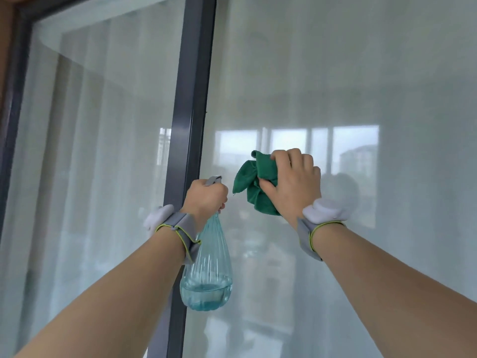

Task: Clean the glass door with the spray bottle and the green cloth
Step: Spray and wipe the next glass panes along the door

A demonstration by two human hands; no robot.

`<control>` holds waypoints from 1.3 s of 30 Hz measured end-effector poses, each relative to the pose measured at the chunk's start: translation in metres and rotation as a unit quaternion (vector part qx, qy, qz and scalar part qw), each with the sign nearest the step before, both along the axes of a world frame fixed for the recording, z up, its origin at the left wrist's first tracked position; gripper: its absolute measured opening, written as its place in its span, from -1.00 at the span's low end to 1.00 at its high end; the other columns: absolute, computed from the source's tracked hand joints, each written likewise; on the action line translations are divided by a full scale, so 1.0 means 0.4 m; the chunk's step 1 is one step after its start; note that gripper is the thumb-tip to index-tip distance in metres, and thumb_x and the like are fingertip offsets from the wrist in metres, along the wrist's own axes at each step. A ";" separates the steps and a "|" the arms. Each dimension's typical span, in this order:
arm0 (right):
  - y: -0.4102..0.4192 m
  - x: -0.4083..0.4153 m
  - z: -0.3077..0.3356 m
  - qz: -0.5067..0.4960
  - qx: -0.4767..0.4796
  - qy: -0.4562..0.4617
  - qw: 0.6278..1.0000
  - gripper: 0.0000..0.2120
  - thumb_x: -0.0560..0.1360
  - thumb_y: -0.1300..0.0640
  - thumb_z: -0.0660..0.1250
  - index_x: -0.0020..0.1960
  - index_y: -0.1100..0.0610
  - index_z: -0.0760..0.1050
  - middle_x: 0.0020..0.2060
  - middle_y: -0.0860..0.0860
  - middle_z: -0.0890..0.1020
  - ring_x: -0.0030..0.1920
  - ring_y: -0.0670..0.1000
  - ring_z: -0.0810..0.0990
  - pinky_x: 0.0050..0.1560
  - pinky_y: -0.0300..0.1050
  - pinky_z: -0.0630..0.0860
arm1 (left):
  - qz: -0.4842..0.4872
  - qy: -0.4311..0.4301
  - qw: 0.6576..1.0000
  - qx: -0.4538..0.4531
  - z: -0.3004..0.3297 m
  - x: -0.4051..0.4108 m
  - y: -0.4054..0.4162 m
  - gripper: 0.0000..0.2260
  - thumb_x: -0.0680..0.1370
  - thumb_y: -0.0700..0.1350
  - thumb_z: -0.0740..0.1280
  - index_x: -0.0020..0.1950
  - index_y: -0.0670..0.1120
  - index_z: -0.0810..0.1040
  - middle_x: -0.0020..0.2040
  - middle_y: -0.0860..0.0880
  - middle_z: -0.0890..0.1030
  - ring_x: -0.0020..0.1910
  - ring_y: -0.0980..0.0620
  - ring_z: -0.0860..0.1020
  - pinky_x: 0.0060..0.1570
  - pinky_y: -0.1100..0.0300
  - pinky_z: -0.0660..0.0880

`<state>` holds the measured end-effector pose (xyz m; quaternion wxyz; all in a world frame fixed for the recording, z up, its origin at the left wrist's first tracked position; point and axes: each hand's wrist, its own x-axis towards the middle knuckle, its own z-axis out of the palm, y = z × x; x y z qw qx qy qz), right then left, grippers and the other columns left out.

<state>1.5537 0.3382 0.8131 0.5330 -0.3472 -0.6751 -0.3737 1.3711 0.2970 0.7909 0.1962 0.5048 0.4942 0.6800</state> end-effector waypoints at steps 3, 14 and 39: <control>0.017 -0.046 -0.041 -0.023 -0.005 -0.039 0.999 -0.61 0.37 -0.10 0.40 0.10 0.05 0.45 -0.04 0.03 0.48 -0.06 0.16 0.43 -0.12 0.03 0.39 | -0.006 -0.008 1.000 -0.001 -0.012 -0.067 0.011 -0.89 0.56 -0.27 0.25 -0.12 -0.16 0.55 -0.22 -0.19 0.60 -0.27 -0.12 0.52 -0.15 0.04 0.50; 0.002 -0.165 -0.115 -0.129 -0.023 -0.104 0.986 -0.60 0.33 -0.06 0.41 0.10 0.07 0.46 -0.04 0.04 0.49 -0.06 0.16 0.43 -0.11 0.03 0.38 | -0.068 0.048 0.996 -0.030 -0.055 -0.221 0.064 -0.75 0.29 -0.12 0.23 -0.10 -0.15 0.53 -0.25 -0.13 0.56 -0.28 -0.07 0.47 -0.21 0.07 0.42; 0.137 -0.420 -0.388 -0.171 -0.102 -0.109 0.974 -0.47 0.26 -0.07 0.45 0.17 0.06 0.44 0.01 0.06 0.48 -0.03 0.16 0.45 -0.04 0.08 0.35 | -0.120 0.126 0.985 -0.016 -0.073 -0.291 0.121 -0.93 0.27 -0.11 0.23 -0.29 -0.08 0.39 -0.30 -0.07 0.46 -0.28 -0.07 0.38 -0.23 0.05 0.32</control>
